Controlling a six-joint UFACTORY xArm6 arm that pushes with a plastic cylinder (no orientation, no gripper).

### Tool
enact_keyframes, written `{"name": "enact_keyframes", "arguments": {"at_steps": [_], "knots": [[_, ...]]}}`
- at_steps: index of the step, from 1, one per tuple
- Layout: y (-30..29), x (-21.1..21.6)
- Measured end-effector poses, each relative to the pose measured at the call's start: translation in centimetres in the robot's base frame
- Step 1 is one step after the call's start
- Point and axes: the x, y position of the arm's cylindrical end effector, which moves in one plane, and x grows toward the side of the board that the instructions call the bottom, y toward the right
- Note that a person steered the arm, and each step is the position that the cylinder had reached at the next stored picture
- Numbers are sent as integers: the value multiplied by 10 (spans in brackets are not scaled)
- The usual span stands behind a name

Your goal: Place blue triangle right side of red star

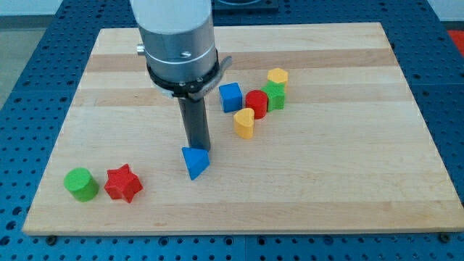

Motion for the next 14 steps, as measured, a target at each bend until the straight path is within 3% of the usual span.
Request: {"name": "enact_keyframes", "arguments": {"at_steps": [2, 10, 11, 13, 14], "knots": [[41, 13], [-20, 32], [-20, 18], [-76, -28], [-76, -89]]}}
